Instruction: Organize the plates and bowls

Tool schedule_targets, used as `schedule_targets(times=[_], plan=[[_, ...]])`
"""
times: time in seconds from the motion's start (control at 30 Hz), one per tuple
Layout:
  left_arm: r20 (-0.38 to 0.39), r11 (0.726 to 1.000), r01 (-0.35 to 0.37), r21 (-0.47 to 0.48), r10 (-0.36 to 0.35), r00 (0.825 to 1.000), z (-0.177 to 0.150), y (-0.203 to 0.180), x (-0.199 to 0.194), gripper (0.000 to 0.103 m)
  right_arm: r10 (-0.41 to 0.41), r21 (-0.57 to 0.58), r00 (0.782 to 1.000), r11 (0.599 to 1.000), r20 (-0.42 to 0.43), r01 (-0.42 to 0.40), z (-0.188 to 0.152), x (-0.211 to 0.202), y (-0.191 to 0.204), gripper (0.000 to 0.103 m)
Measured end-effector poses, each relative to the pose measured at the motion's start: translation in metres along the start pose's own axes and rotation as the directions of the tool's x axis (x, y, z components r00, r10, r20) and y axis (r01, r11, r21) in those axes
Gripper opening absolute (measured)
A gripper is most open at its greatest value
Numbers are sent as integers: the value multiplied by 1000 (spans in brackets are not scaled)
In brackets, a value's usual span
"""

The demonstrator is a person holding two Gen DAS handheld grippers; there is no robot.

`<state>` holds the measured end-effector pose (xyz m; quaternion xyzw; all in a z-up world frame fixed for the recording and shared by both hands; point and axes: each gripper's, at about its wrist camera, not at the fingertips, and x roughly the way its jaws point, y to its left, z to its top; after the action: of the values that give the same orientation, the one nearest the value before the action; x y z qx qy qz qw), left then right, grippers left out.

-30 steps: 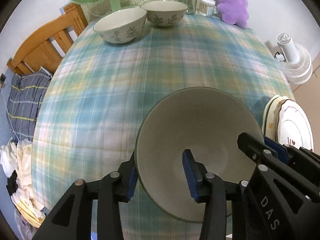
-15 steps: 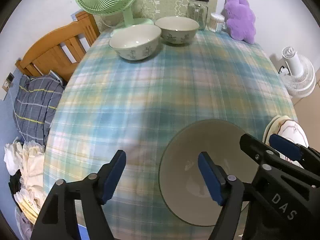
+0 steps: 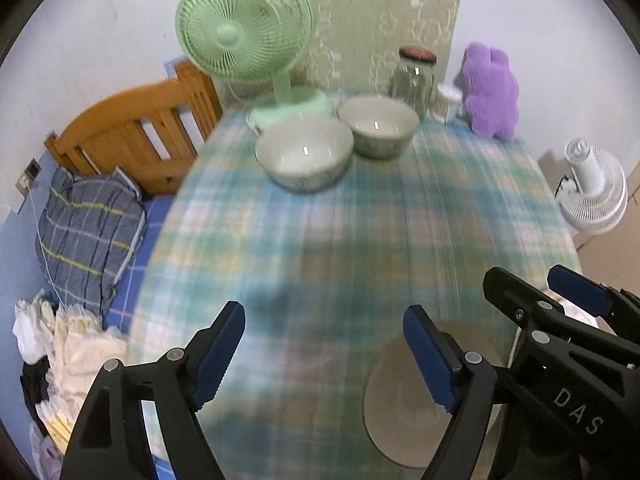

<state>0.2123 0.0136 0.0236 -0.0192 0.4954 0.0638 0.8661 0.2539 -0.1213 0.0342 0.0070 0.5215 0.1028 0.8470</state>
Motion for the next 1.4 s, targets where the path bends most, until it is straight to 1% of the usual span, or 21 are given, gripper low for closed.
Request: schedule_targets(times=[0.1,0.2,0.43,0.57,0.77,0.83,0.97,1.03,1.17,1.2,1.27,1.3,1.33,1.4], plan=[[40,1000,-1,10,0,999,20,9,-6,84,19,12,999,1000,35,-20,19,-7,9,70],[69,1000,2,20,-3,998,39,18,-6,85,29,27,998,999,50,-30,39,-8,19,70],[85,999,23,35,-26,996,76,45,14,85,-13,31,996,999,89,10,76,4,45,70],[83,999,22,34,-24,996,95,60,33,89,-24,41,995,999,99,20,94,20,61,70],[66,998,13,61,-17,998,120,78,77,90,-32,88,995,996,91,24,116,61,78,70],[57,997,20,76,-25,998,127,78,92,90,-31,87,996,996,85,24,122,74,84,70],[56,993,25,116,-32,998,139,73,116,89,-60,91,994,994,86,53,134,100,93,70],[54,992,29,122,-36,998,145,72,125,89,-71,101,995,993,76,63,140,114,93,69],[58,990,36,136,-44,997,155,69,144,89,-94,116,992,990,83,84,151,132,91,68],[53,990,35,135,-42,998,157,69,150,89,-99,120,992,989,82,89,153,137,90,67],[42,992,25,127,-30,999,158,69,163,88,-124,124,990,986,64,115,158,147,89,58],[34,992,21,124,-26,999,158,69,168,85,-149,129,987,982,52,141,158,152,88,48],[27,992,21,124,-25,999,157,69,172,83,-158,129,987,980,43,151,159,157,88,44],[15,992,24,126,-26,1000,155,68,180,78,-143,129,990,982,17,140,157,166,87,41]])
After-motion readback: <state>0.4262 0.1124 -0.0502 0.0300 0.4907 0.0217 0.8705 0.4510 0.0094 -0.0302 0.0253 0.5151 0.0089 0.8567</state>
